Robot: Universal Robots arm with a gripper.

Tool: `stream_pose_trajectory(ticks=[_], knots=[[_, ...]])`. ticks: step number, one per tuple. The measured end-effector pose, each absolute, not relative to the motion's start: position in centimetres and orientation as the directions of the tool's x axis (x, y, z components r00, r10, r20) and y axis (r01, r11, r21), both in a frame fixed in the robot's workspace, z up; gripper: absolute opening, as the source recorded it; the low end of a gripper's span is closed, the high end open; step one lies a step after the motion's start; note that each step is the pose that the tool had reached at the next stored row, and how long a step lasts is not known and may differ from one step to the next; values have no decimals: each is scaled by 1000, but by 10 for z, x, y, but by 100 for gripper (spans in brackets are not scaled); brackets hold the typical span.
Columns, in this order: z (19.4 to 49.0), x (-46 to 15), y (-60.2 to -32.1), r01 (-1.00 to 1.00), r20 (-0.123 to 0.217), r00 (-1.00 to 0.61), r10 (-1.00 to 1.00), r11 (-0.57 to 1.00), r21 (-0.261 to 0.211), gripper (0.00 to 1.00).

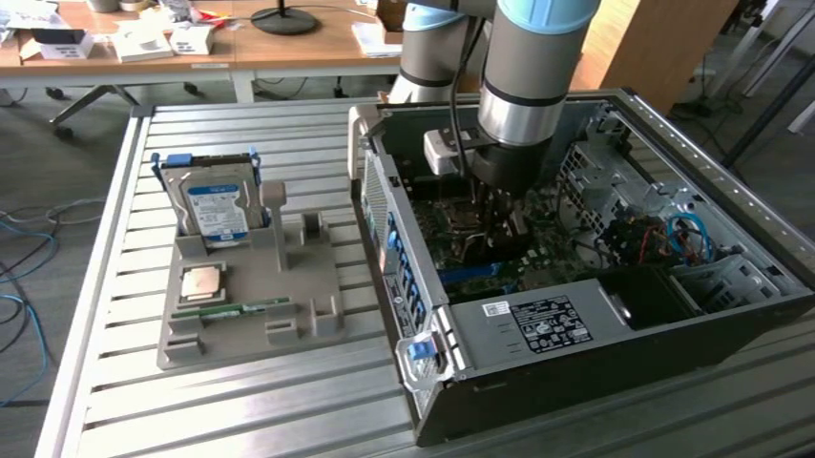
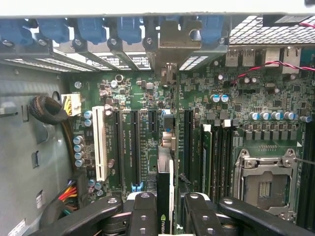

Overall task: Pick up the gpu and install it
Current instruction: 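Insert the gpu into the slot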

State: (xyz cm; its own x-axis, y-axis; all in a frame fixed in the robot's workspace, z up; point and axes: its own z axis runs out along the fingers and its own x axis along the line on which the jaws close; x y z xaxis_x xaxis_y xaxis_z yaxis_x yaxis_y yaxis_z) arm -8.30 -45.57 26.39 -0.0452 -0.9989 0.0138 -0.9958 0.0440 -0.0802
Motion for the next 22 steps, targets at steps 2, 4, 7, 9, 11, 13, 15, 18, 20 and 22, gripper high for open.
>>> stream_pose_trajectory(ticks=[2,4,7,9,11,13,15,18,20,22], knots=[[264,-83,-456,-996,14,-46,-999,45,-80,26],[264,-83,-456,-996,14,-46,-999,45,-80,26],[264,-83,-456,-996,15,-46,-999,45,-80,26],[264,-83,-456,-996,15,-46,-999,45,-80,26],[264,-83,-456,-996,15,-46,-999,45,-80,26],[264,-83,-456,-996,15,-46,-999,45,-79,26],[264,-82,-456,-996,16,-46,-999,45,-73,26],[264,-82,-456,-997,16,-46,-999,45,-66,26],[264,-82,-456,-997,16,-46,-999,45,-66,26],[264,-82,-456,-997,16,-46,-999,45,-65,26]])
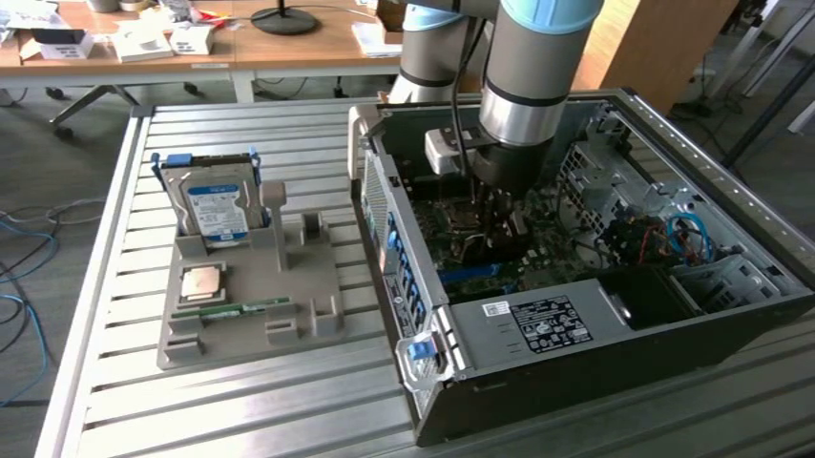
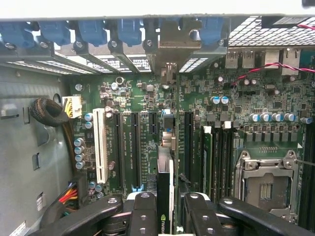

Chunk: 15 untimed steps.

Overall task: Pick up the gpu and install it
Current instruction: 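Insert the gpu into the slot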

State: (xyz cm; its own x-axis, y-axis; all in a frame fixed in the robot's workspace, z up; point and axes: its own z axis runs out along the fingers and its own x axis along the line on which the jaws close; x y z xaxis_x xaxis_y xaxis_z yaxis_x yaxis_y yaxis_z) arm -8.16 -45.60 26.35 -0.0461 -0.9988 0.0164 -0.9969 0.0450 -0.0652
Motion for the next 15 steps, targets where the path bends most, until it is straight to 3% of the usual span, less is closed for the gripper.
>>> stream_pose_trajectory(ticks=[15], knots=[[260,-81,-456,-997,16,-47,-999,46,-62,26]])
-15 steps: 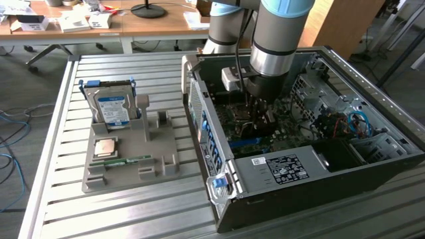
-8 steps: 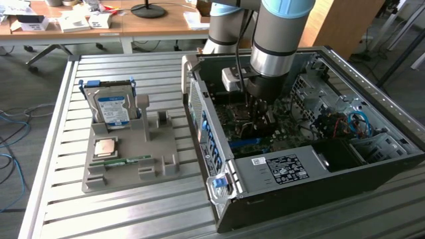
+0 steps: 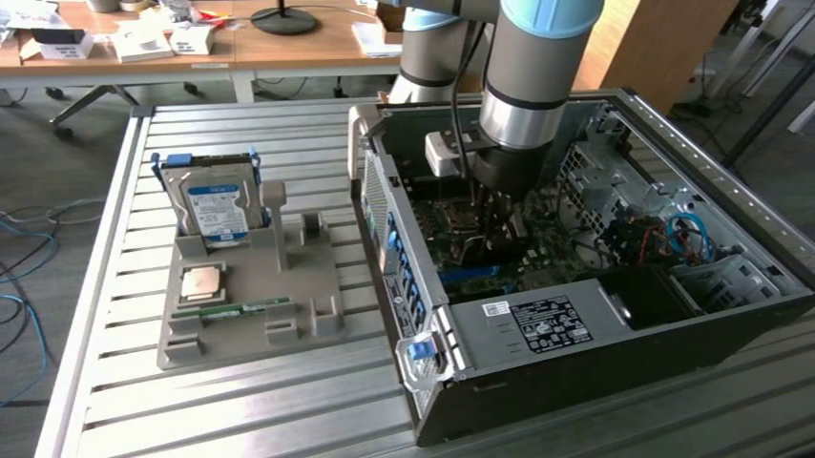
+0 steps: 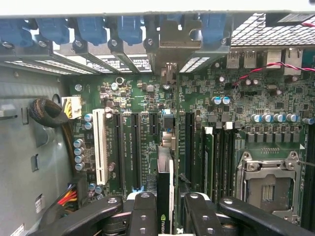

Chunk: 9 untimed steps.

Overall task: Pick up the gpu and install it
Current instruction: 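Insert the gpu into the slot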

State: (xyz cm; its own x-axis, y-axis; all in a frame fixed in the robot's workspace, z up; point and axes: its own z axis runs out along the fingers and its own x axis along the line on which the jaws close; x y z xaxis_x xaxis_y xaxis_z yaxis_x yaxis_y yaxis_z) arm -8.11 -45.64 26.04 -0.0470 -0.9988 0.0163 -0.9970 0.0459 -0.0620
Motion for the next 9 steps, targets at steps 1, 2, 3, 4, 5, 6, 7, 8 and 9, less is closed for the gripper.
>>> stream_pose_trajectory(ticks=[1,2,3,4,5,6,7,8,9], knots=[[260,-81,-456,-997,16,-47,-999,46,-62,26],[260,-81,-456,-997,17,-47,-999,46,-62,26],[260,-81,-456,-997,17,-47,-999,46,-62,26],[260,-81,-456,-997,16,-47,-999,46,-62,26],[259,-81,-456,-997,16,-47,-999,46,-62,26],[259,-81,-456,-997,16,-47,-999,46,-62,26],[259,-81,-456,-997,17,-47,-999,46,-62,26],[259,-81,-456,-997,17,-47,-999,46,-62,26],[259,-81,-456,-997,17,-47,-999,46,-62,26]])
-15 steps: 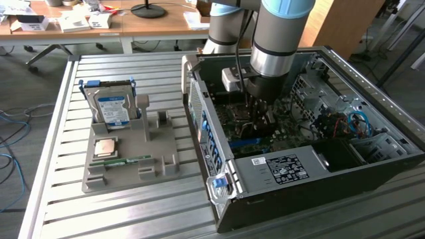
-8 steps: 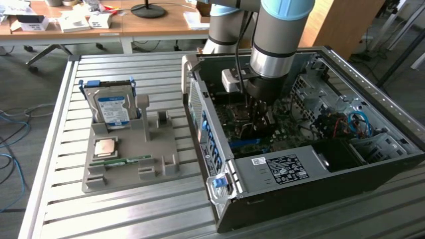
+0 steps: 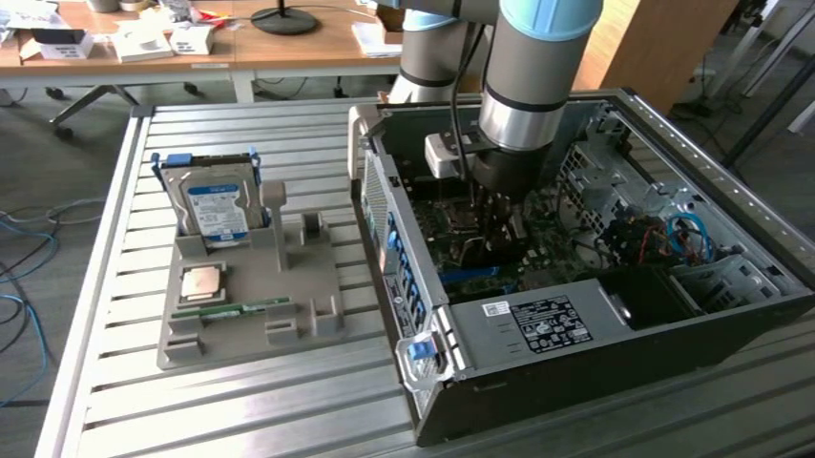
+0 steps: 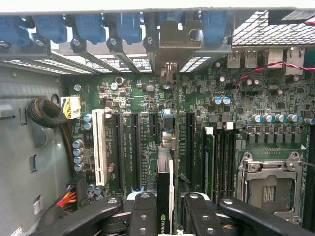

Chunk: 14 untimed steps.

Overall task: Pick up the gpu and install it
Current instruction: 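Insert the gpu into the slot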

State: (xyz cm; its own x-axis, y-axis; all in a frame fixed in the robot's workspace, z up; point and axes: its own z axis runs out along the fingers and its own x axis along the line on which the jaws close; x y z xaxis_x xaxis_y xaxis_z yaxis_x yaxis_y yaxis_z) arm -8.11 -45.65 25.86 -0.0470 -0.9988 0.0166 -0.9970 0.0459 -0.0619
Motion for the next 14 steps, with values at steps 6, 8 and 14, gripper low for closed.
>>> stream_pose_trajectory(ticks=[6,8,14], knots=[[258,-81,-456,-997,12,-47,-999,46,-62,26],[258,-81,-456,-997,12,-47,-999,46,-62,26],[257,-81,-456,-997,12,-47,-999,46,-62,26]])
